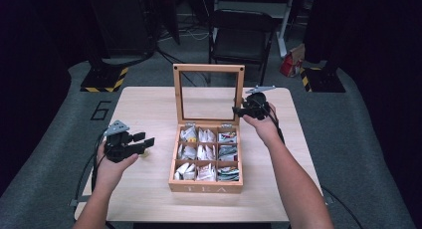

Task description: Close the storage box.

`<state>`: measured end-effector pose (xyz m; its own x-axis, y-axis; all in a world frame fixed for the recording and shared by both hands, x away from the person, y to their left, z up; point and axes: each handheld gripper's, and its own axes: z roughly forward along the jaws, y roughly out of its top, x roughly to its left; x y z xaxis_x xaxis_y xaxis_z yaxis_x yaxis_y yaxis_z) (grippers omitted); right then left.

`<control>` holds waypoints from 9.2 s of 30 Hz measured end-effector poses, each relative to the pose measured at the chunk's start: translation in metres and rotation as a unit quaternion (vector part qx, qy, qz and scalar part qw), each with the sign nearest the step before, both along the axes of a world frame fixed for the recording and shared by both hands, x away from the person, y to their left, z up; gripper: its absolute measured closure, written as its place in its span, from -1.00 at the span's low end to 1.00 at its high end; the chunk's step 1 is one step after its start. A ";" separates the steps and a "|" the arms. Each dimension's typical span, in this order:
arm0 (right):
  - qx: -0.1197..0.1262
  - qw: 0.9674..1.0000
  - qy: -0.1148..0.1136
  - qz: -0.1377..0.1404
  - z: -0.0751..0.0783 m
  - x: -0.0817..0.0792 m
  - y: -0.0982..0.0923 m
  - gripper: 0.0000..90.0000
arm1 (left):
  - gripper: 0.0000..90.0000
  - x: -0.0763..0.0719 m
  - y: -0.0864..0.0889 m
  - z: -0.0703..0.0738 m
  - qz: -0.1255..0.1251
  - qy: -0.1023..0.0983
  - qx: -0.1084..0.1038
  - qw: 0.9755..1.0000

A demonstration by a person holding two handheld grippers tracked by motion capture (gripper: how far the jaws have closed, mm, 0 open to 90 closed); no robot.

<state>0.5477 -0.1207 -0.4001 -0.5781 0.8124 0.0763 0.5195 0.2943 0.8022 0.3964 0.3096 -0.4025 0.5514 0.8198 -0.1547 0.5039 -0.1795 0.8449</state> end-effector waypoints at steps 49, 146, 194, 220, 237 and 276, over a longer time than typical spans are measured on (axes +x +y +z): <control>0.015 0.999 -0.012 0.049 0.005 -0.017 -0.007 0.44 | 0.11 0.013 -0.017 -0.005 -0.010 0.018 0.007 1.000; 0.019 0.995 -0.054 0.076 0.014 -0.080 -0.020 0.14 | 0.37 0.037 -0.068 0.062 -0.050 -0.067 0.028 0.996; 0.016 0.987 -0.109 0.116 0.027 -0.161 -0.020 0.16 | 0.40 -0.010 -0.061 0.024 -0.077 -0.053 0.043 0.995; 0.008 0.988 -0.104 0.114 0.007 -0.177 -0.020 0.14 | 0.21 -0.045 -0.062 0.019 -0.095 -0.066 0.049 0.992; 0.016 0.988 -0.100 0.117 -0.007 -0.188 -0.022 0.13 | 0.21 -0.058 -0.062 0.007 -0.097 -0.070 0.057 0.991; 0.016 0.991 -0.066 0.112 -0.032 -0.220 -0.021 0.15 | 0.21 -0.080 -0.060 -0.024 -0.106 -0.043 0.047 0.992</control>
<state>0.3273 -0.1418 -0.4325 -0.7505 0.6607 0.0112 0.3337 0.3643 0.8694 0.3159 0.2500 -0.4269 0.7205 0.6929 -0.0274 0.3733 -0.3543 0.8574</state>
